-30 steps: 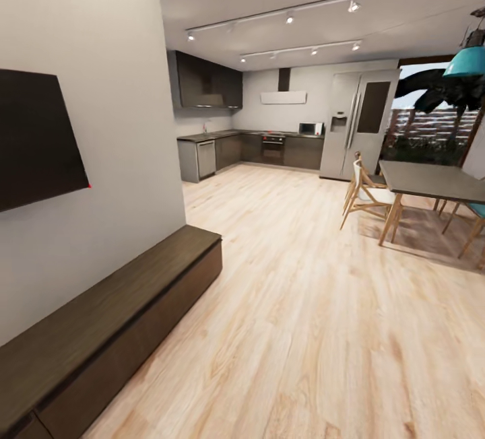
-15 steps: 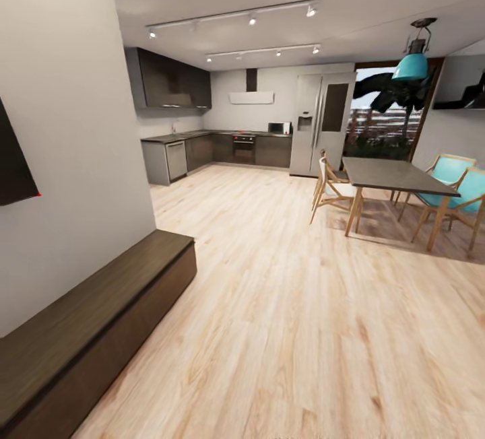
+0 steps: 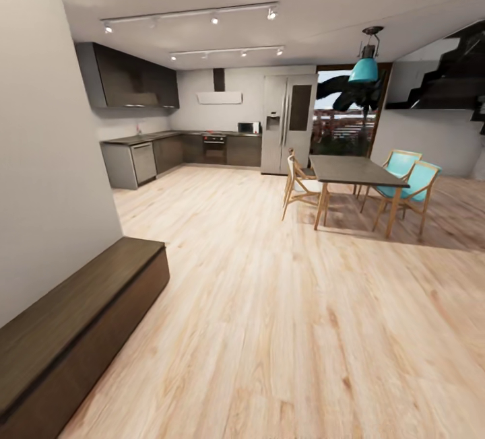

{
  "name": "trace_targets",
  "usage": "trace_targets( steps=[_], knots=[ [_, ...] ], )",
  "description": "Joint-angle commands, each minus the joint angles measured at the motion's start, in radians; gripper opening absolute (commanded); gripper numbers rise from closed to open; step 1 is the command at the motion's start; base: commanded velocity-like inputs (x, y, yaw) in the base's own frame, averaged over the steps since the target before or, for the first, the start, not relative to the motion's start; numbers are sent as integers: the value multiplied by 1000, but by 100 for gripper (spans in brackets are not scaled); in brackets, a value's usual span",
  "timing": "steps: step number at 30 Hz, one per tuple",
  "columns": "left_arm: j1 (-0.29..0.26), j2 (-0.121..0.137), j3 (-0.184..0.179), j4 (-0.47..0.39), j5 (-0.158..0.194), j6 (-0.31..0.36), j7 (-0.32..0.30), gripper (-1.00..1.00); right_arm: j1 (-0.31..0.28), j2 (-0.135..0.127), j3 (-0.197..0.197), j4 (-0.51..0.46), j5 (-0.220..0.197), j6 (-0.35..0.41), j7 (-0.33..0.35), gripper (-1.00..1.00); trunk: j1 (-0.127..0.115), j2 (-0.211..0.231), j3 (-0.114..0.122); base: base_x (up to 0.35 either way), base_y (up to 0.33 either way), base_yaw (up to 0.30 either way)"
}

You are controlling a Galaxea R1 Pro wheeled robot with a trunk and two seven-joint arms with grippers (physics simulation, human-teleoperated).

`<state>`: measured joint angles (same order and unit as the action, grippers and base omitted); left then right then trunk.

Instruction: Turn on the radio receiver that's on the table in the living room.

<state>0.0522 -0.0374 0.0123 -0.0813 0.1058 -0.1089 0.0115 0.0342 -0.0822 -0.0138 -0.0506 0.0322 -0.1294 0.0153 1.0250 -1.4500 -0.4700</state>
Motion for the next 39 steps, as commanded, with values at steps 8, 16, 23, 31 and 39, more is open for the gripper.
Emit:
trace_targets(
  steps=[8, 16, 23, 31, 39],
  knots=[
    [0, -3, 0, 1, 0, 0, 0, 100, 0, -2, 0, 0, 0, -1, 0, 100, 0, 0, 0, 0, 0, -292],
    [0, -3, 0, 1, 0, 0, 1, 100, 0, -2, 0, 0, 0, -1, 0, 100, 0, 0, 0, 0, 0, -292],
    [0, -3, 0, 2, 0, 0, 1, 100, 0, -3, 0, 0, 0, 0, 10, 100, 0, 0, 0, 0, 0, -293],
    [0, -3, 0, 2, 0, 0, 1, 100, 0, -4, 0, 0, 0, 1, 12, 100, 0, 0, 0, 0, 0, -293],
    [0, -3, 0, 2, 0, 0, 1, 100, 0, -2, 0, 0, 0, 0, 11, 100, 0, 0, 0, 0, 0, -293]
  ],
)
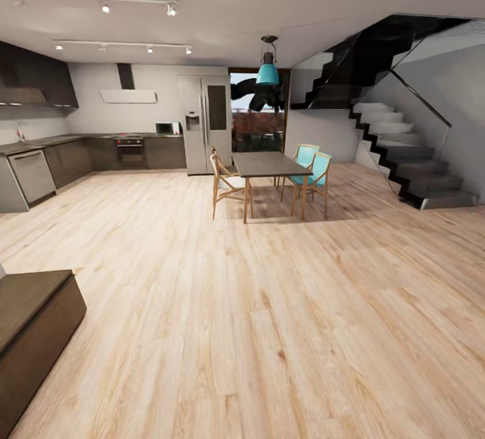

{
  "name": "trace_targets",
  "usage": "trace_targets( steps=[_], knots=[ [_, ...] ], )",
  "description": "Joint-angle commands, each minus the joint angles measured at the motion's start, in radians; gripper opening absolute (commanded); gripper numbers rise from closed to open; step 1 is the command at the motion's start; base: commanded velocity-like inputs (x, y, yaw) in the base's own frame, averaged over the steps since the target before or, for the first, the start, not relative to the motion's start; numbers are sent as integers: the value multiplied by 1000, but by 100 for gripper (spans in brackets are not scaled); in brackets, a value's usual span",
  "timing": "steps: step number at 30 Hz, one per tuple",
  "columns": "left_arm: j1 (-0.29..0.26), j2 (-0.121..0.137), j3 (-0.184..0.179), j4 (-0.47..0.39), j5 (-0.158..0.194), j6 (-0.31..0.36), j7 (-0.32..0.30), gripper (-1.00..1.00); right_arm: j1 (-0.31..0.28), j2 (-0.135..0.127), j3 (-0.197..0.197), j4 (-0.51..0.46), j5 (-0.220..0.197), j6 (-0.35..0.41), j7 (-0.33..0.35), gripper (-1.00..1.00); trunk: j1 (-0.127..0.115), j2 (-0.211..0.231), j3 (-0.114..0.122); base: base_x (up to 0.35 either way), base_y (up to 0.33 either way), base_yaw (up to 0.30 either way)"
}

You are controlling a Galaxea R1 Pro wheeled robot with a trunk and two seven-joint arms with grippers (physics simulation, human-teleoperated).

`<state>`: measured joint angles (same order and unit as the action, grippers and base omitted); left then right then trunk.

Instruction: Turn on the radio receiver that's on the table in the living room.

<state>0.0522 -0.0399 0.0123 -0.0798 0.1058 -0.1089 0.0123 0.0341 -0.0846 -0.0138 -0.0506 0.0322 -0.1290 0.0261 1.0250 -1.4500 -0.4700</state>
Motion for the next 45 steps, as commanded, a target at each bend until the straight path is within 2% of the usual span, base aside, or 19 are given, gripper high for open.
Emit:
trace_targets(
  steps=[1, 45],
  knots=[
    [0, 0, 0, 0, 0, 0, 0, 100, 0, 0, 0, 0, 0, 0, 0, 100, 0, 0, 0, 0, 0, -293],
    [0, -1, 0, -1, 1, 0, 1, 100, 0, 0, -2, 0, -2, -1, 0, 100, 0, 0, 0, 0, 0, -294]
  ],
)
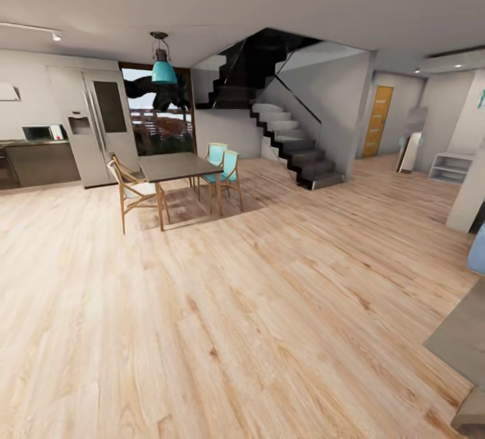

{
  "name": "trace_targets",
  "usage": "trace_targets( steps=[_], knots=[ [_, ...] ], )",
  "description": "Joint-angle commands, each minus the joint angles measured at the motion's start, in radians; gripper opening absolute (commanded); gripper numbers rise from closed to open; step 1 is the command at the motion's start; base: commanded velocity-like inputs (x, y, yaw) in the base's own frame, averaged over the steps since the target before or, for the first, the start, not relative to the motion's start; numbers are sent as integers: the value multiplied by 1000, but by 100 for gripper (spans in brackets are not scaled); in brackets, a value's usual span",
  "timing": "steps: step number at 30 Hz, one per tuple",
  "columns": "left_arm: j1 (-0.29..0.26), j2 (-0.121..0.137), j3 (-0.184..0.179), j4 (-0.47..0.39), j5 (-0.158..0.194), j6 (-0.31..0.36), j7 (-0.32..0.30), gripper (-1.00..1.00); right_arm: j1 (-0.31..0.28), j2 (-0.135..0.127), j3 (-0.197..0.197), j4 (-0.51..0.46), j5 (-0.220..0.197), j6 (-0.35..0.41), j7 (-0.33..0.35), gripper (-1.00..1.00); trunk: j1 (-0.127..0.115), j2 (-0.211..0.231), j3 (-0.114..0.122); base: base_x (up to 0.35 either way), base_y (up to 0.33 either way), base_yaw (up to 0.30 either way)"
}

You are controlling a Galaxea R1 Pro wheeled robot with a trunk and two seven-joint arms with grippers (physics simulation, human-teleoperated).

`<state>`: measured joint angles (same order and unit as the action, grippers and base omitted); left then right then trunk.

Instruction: Turn on the radio receiver that's on the table in the living room.

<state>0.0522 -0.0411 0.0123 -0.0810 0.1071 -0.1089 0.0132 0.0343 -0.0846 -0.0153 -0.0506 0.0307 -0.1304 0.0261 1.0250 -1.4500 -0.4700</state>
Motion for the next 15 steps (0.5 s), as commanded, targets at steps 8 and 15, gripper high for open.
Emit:
trace_targets(
  steps=[8, 15],
  knots=[
    [0, -1, 1, 0, 0, 0, -1, 100, 0, 0, 0, 0, 0, 0, 0, 100, 0, 0, 0, 0, 0, -294],
    [0, -2, 0, 0, -1, 0, -2, 100, 0, 0, 0, 0, 0, 0, 0, 100, 0, 0, 0, 0, 0, -294]
  ],
)
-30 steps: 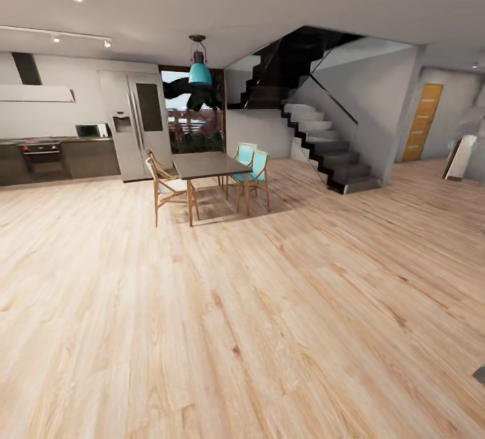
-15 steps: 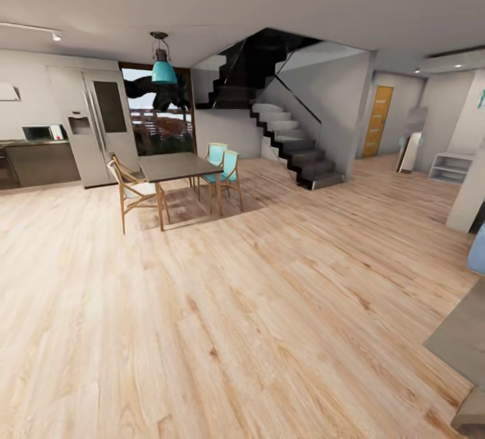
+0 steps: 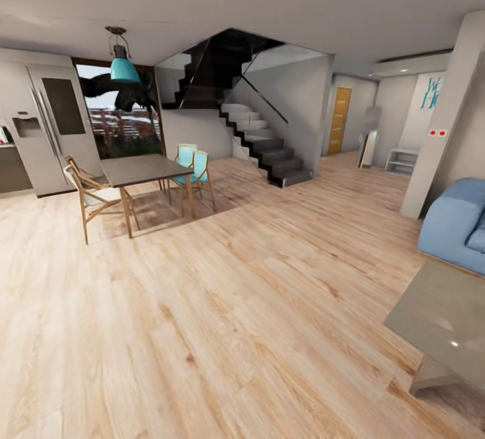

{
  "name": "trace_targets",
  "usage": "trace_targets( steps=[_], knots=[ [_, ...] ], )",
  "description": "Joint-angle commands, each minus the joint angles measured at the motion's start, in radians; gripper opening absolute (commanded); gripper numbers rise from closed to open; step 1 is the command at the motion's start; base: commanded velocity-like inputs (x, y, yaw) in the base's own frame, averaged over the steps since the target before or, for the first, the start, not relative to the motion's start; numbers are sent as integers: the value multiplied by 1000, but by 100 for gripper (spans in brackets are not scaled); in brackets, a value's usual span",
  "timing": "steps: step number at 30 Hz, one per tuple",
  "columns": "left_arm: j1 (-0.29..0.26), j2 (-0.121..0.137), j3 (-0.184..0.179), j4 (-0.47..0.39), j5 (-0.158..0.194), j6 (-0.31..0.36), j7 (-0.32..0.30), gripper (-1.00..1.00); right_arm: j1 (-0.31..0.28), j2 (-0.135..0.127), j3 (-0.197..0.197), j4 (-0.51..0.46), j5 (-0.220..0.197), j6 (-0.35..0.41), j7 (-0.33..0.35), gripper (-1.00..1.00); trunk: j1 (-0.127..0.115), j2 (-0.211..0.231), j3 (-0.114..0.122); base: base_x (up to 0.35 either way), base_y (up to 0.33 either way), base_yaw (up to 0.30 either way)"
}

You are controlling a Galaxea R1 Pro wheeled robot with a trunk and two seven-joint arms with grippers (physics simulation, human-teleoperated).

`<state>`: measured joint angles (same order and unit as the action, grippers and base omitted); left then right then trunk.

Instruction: Turn on the radio receiver that's on the table in the living room.

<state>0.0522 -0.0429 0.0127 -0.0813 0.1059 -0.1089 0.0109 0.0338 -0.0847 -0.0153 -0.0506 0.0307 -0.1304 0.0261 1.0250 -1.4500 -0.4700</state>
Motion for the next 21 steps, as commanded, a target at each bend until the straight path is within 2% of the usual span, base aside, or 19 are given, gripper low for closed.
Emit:
trace_targets(
  steps=[1, 21],
  knots=[
    [0, 0, 0, 1, 0, 0, 0, 100, 0, 0, 0, 0, 0, 0, 0, 100, 0, 0, 0, 0, 0, -294],
    [0, -7, 0, 2, -1, -2, 0, 100, 0, 0, 0, 0, -1, 0, 0, 100, 0, 0, 0, 0, 0, -284]
  ],
)
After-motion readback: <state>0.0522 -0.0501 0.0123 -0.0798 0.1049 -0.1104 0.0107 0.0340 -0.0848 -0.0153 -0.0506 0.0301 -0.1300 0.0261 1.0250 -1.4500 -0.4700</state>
